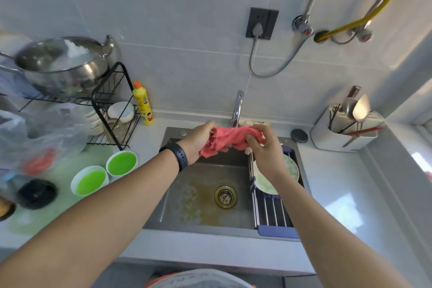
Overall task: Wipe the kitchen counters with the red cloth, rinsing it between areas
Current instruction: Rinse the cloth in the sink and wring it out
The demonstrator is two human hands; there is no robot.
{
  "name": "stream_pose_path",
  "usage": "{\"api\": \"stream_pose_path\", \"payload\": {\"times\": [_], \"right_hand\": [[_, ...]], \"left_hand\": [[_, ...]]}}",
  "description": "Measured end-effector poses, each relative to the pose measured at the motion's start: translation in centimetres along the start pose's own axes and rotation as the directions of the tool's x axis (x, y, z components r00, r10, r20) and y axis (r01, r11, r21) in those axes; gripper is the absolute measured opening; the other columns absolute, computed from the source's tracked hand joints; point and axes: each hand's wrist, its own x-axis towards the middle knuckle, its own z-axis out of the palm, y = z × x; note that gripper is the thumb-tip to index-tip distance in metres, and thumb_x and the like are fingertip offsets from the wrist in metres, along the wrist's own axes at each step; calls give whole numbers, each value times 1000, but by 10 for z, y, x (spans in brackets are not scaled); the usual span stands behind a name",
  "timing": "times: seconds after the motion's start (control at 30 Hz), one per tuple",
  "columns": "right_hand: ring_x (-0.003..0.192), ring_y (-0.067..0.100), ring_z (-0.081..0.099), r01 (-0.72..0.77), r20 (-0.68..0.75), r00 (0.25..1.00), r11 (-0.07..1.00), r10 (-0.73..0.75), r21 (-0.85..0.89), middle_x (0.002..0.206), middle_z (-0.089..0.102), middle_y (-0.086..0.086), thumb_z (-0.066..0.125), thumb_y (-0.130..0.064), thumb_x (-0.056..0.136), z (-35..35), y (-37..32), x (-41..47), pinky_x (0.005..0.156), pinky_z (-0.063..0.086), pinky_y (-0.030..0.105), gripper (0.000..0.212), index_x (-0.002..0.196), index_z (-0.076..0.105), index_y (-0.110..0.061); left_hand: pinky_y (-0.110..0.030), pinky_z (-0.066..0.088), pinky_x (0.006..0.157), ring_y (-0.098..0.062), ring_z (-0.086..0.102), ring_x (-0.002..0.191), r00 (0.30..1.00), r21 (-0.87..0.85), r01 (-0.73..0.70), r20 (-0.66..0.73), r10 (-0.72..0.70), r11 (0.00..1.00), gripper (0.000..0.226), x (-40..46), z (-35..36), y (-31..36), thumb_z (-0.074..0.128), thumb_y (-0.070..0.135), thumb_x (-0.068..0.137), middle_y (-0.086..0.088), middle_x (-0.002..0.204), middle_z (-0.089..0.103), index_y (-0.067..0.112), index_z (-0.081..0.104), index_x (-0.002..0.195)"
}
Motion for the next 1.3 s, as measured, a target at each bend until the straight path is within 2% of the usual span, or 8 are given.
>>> {"api": "stream_pose_path", "payload": {"times": [0.23,0.4,0.5,0.63,0.73,0.9,1.07,1.3], "right_hand": [[101,-7,54,29,-181,983,998,-20,47,113,56,-10,67,-15,99,-43,-16,-2,86,43,13,18,115,69,-22],[114,19,43,132,-151,971,939,-188,-318,117,55,-10,65,-31,94,-52,-27,-20,101,38,35,22,113,75,-32],[102,20,66,32,56,998,999,-31,-16,107,68,-6,62,-37,98,-50,-40,-38,91,58,43,26,121,72,-33],[91,26,72,-34,65,998,983,23,180,96,72,7,68,-29,100,-52,-51,-58,84,61,36,23,123,70,-28],[76,5,69,-57,-86,994,990,68,128,82,75,-9,66,-30,101,-51,-59,-65,74,55,27,10,105,74,-26],[78,20,59,-74,-308,933,937,186,342,83,64,5,66,-36,100,-48,-86,-72,75,51,41,22,89,69,-18],[61,13,49,-65,-444,871,946,209,319,66,55,-3,65,-35,102,-48,-122,-80,57,42,30,26,79,64,-22],[79,20,53,-67,-619,755,965,216,255,79,58,1,64,-44,100,-78,-142,-132,77,47,43,25,80,67,-29]], "left_hand": [[-32,59,66,-24,72,86,993,-432,-5,106,56,902,58,-32,44,8,65,41,89,-14,110,73,8,61,136],[-33,60,70,-28,73,96,987,-479,-132,22,162,868,37,-43,77,7,59,10,102,-16,118,74,20,63,137],[-35,62,75,-35,74,106,983,-496,-178,-42,181,850,39,-50,86,1,59,4,101,-17,121,74,15,59,139],[-30,61,67,-28,78,90,973,-444,-214,-22,228,870,37,-63,81,-1,61,4,100,-10,106,79,17,58,135],[-24,57,59,-20,77,76,969,-318,-234,-3,246,919,38,-71,71,4,63,3,99,-13,110,76,17,57,134],[-29,58,74,-22,73,103,949,-146,-314,-28,313,938,32,-81,41,7,75,16,94,-9,124,71,22,62,123],[-26,46,60,-18,66,90,957,-80,-281,49,285,956,18,-94,15,-16,71,28,97,-9,116,72,22,67,113],[-28,44,63,-19,60,87,960,-12,-268,79,268,963,17,-97,15,-24,70,36,96,-5,104,68,22,69,106]]}}
